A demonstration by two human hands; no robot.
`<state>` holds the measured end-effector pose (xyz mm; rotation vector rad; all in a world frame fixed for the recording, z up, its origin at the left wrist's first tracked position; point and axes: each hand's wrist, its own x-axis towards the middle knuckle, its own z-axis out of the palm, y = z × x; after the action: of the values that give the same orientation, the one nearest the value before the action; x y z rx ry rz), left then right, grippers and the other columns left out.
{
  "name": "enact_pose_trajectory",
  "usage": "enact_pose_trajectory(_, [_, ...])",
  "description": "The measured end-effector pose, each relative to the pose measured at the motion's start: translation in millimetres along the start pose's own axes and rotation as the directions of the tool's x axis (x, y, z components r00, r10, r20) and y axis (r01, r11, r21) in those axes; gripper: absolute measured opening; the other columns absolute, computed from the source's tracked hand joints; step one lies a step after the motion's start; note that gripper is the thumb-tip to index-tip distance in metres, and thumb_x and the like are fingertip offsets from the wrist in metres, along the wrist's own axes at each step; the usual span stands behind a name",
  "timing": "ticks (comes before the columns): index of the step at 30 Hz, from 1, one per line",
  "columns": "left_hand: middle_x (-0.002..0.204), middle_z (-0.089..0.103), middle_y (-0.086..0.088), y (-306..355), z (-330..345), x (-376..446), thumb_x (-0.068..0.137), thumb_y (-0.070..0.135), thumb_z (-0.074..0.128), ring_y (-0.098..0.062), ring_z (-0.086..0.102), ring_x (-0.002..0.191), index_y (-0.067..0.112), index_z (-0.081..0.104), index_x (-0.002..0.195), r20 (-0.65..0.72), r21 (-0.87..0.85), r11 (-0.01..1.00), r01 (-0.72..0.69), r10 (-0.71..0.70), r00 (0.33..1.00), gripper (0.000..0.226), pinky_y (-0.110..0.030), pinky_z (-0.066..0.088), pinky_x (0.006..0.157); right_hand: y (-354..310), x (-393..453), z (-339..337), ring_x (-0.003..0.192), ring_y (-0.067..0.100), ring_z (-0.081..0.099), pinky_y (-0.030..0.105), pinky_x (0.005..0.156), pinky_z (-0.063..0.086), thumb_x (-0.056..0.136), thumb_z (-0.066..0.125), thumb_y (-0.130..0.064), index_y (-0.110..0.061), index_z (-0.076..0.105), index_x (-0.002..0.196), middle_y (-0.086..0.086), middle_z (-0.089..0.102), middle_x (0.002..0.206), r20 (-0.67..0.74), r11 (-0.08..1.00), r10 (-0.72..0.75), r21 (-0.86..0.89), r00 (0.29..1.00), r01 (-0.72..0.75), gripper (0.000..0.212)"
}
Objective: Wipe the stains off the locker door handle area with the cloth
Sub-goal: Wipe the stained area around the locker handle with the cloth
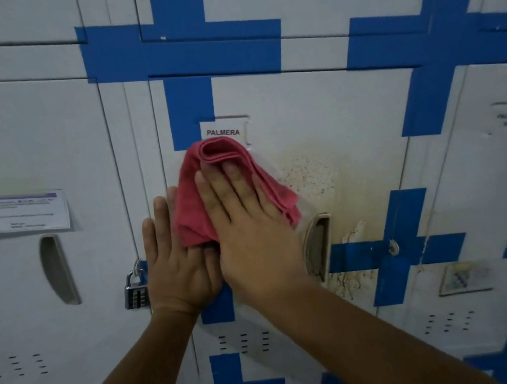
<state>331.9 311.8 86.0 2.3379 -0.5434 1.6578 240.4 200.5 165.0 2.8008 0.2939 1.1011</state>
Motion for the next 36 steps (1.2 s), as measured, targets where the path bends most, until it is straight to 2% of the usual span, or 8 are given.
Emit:
enact_pose_trajectory(4, [0.166, -0.009, -0.014, 6, -6, 3, 0.099, 0.031, 0.030, -0.031, -0.008, 0.154, 0.014, -0.007, 0.159, -0.003, -0.075, 0.997, 0.004, -0.004, 1.000, 0.073, -0.045, -0.007, 0.125, 33, -9, -16, 0.147, 0.021, -0.020, 0.043, 0.120, -0.008, 0.094, 0.028, -0.026, -0.018, -0.015, 0.153, 0.002, -0.018, 0.161, -0.008, 0.998, -0.048, -0.051, 0.999, 0.048, 0.074])
enact_pose_trajectory(10, [0.165, -0.016, -0.008, 19, -48, 33, 0.097, 0.021, 0.031, -0.031, -0.011, 0.153, 0.015, 0.006, 0.160, 0.001, -0.159, 0.981, -0.111, 0.113, 0.994, 0.068, -0.046, -0.013, 0.123, 83, -22, -32, 0.146, 0.022, -0.021, 0.045, 0.121, -0.005, 0.090, 0.054, -0.022, -0.018, -0.022, 0.151, 0.000, -0.023, 0.160, -0.086, 0.956, 0.291, 0.000, 0.953, -0.293, 0.098])
enact_pose_trajectory(14, [0.167, 0.002, -0.016, 17, -65, 114, 0.096, 0.015, 0.039, -0.036, 0.000, 0.154, 0.012, 0.016, 0.159, -0.069, -0.131, 0.986, -0.105, 0.097, 0.993, 0.067, -0.045, -0.011, 0.123, 56, -12, -32, 0.147, 0.029, -0.021, 0.049, 0.121, 0.000, 0.085, 0.056, -0.024, -0.012, -0.021, 0.151, 0.006, -0.023, 0.160, -0.096, 0.906, 0.419, 0.103, 0.903, -0.410, 0.102])
enact_pose_trajectory(18, [0.165, 0.014, -0.019, -1, -52, 131, 0.100, 0.025, 0.033, -0.037, 0.009, 0.153, 0.009, 0.019, 0.159, -0.073, -0.023, 0.980, -0.196, 0.194, 0.978, 0.062, -0.046, -0.002, 0.125, 21, -10, -19, 0.145, 0.031, -0.023, 0.050, 0.120, -0.003, 0.085, 0.048, -0.024, -0.012, -0.025, 0.149, 0.009, -0.028, 0.158, -0.068, 0.947, 0.304, 0.132, 0.950, -0.293, 0.098])
enact_pose_trajectory(23, [0.164, 0.015, -0.021, 1, -50, 128, 0.100, 0.026, 0.033, -0.038, 0.011, 0.153, 0.009, 0.018, 0.159, -0.111, 0.001, 0.979, -0.205, 0.204, 0.973, 0.063, -0.046, -0.002, 0.125, 27, -20, -9, 0.149, 0.024, -0.006, 0.039, 0.119, -0.005, 0.084, 0.052, -0.020, -0.014, -0.001, 0.155, 0.005, -0.005, 0.162, -0.108, 0.985, 0.138, 0.121, 0.984, -0.125, 0.089])
enact_pose_trajectory(26, [0.165, 0.004, -0.023, 22, -54, 121, 0.099, 0.025, 0.035, -0.038, 0.001, 0.153, 0.011, 0.010, 0.160, -0.040, -0.045, 0.994, -0.097, 0.096, 0.995, 0.068, -0.048, -0.008, 0.123, 63, -26, -21, 0.147, 0.021, -0.015, 0.039, 0.117, -0.011, 0.090, 0.049, -0.018, -0.017, -0.014, 0.153, 0.003, -0.015, 0.160, -0.123, 0.978, 0.204, 0.058, 0.971, -0.199, 0.089])
enact_pose_trajectory(30, [0.166, 0.004, -0.019, 63, -50, 123, 0.098, 0.025, 0.039, -0.032, -0.003, 0.153, 0.013, 0.012, 0.160, -0.014, -0.050, 0.952, -0.303, 0.303, 0.953, 0.069, -0.049, -0.010, 0.122, 110, -36, -35, 0.147, 0.024, -0.018, 0.045, 0.121, -0.002, 0.091, 0.053, -0.025, -0.014, -0.023, 0.151, 0.005, -0.021, 0.161, -0.135, 0.917, 0.398, 0.068, 0.907, -0.392, 0.097])
enact_pose_trajectory(36, [0.165, 0.012, -0.018, 66, -38, 130, 0.101, 0.029, 0.039, -0.036, 0.010, 0.153, 0.011, 0.017, 0.159, -0.071, -0.022, 0.945, -0.326, 0.324, 0.943, 0.065, -0.051, 0.002, 0.124, 74, -17, -36, 0.145, 0.030, -0.026, 0.048, 0.120, -0.006, 0.089, 0.052, -0.025, -0.008, -0.024, 0.150, 0.010, -0.028, 0.158, -0.114, 0.853, 0.504, 0.221, 0.856, -0.473, 0.098])
